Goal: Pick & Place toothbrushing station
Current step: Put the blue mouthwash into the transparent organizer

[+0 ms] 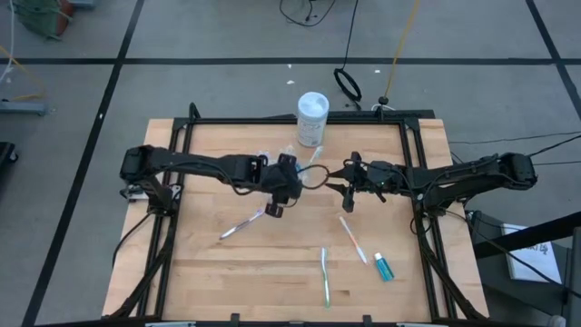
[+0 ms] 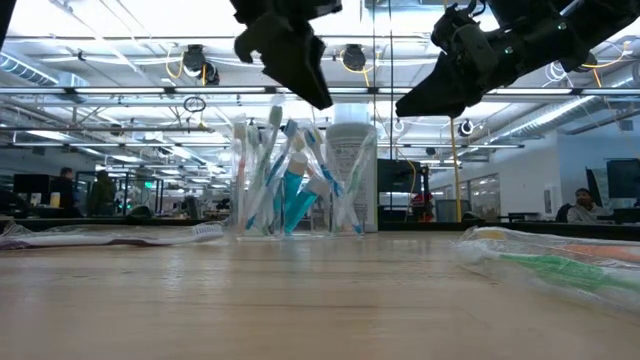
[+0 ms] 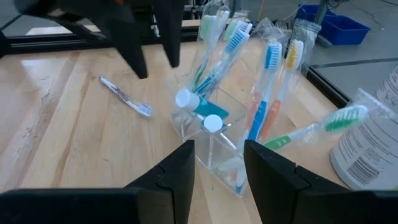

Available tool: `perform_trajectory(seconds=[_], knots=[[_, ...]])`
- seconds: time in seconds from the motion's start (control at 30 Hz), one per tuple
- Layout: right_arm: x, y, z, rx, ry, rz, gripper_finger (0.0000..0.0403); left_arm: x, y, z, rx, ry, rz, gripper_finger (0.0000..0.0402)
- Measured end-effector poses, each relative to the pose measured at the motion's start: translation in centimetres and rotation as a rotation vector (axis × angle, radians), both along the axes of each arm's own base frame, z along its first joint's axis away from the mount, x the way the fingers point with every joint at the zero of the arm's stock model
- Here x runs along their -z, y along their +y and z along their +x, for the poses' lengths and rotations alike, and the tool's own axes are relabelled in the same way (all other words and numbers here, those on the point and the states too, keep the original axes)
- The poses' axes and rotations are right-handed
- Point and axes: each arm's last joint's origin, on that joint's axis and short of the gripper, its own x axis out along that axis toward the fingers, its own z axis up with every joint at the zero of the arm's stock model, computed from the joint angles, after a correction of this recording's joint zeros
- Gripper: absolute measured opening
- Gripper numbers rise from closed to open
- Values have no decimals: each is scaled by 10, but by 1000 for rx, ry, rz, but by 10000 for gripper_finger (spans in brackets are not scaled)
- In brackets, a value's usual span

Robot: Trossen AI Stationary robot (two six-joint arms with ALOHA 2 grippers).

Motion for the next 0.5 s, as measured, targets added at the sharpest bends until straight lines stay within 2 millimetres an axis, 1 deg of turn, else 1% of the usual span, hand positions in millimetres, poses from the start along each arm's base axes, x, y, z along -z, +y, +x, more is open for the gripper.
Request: perform_trajectory(seconds=[0.07, 0.13, 0.23, 0.33, 0.43, 0.5], knots=[[0, 0, 0, 0, 2, 0, 130, 6, 0, 3, -22, 2, -92, 147], [0, 0, 0, -1, 2, 0, 130, 18, 0, 6, -29, 41, -103, 147], [0, 0, 0, -2, 2, 1, 130, 34, 1, 9, -44, 97, -36, 147], [0, 0, 0, -2, 3, 1, 130, 46, 5, 7, -82, 174, 57, 147], [0, 0, 0, -2, 3, 1, 130, 49, 9, 6, -135, 195, 195, 147], [0, 0, 0, -2, 3, 1, 130, 46, 12, 6, -166, 183, 236, 147]])
